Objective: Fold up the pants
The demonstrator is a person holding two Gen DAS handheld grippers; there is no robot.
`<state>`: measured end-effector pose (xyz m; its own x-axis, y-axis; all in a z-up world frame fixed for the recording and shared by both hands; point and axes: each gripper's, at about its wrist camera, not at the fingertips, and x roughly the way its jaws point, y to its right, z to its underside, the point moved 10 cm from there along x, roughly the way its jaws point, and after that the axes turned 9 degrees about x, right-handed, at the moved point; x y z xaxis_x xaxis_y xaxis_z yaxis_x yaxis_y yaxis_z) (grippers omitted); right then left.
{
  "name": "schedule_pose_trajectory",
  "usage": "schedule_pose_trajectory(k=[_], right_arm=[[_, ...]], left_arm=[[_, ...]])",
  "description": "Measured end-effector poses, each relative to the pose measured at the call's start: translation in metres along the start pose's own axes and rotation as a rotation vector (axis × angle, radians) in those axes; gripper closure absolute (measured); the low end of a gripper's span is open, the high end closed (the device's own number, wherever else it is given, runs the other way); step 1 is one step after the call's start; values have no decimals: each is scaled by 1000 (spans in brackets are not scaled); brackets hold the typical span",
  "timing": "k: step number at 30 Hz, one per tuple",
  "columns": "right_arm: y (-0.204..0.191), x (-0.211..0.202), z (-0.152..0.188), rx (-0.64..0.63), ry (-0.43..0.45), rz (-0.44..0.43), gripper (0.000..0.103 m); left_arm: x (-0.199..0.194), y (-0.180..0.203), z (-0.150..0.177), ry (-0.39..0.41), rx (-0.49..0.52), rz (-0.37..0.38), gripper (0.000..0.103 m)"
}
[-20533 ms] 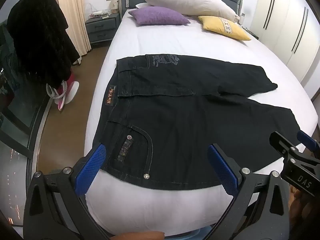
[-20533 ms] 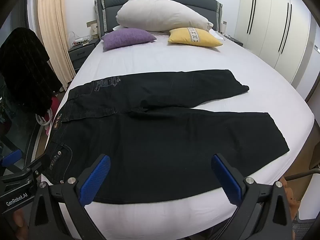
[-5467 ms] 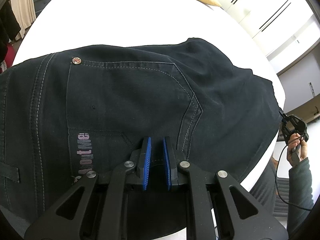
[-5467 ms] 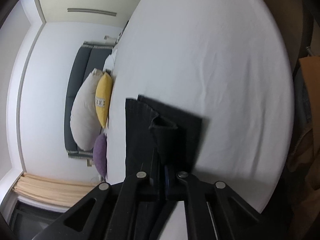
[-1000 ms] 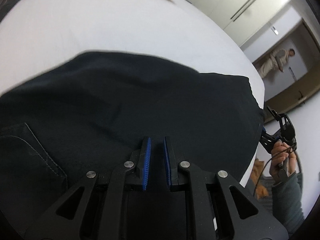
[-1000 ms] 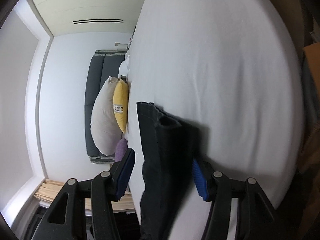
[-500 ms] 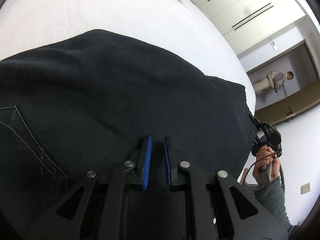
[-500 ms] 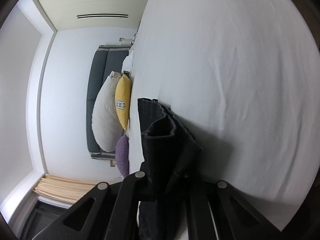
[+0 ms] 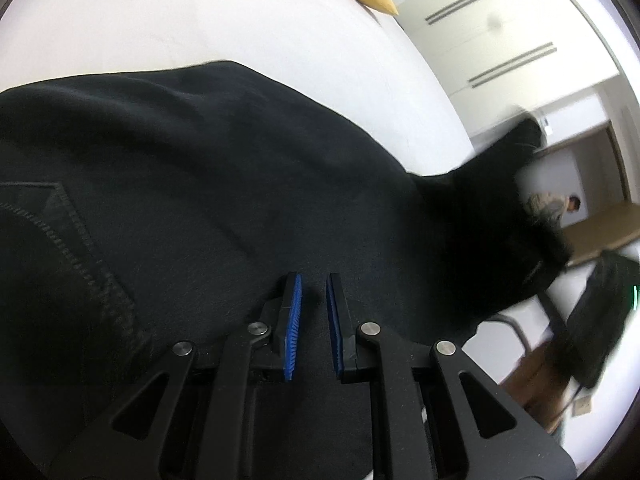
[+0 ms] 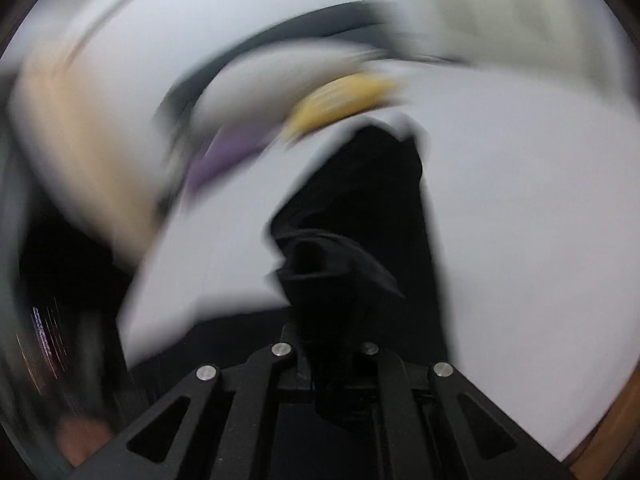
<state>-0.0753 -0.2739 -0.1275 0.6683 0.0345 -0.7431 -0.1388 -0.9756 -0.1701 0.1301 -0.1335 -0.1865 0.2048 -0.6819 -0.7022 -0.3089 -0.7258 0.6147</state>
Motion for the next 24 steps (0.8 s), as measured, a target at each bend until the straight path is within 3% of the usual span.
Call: schedule_pose_trajectory(k=[1,2,3,6,10,16,22,23,24], right_arm=[[-24,15,17,-98,-39,32,97],[-42,28,33,-161,-71,50,97],[-53,37,45,-194,-86,67,97],[-68,50,61,-268,-73,143,97],[-70,45,55,-284,-27,178,97],[-73,26,39,-273,58,207,97],[-101,24,35,-313,86,171,97],[-106,26,36,-322,85,164,97],[-110,28,36,-334,83,159,97]], left_arm=[[-6,-1,0,5,-21,26,71],[-11,-1,0,12,-39,53,45],[-17,-1,-1,27,-60,85,25],[-34,-4,-7,61,-94,97,12],[-32,-10,-10,36,-165,149,12],[-31,-10,-13,9,-195,190,12],[-38,-17,-27,7,-250,286,14],[-40,-18,-28,7,-248,289,24],[-42,-20,-28,2,-245,297,44]])
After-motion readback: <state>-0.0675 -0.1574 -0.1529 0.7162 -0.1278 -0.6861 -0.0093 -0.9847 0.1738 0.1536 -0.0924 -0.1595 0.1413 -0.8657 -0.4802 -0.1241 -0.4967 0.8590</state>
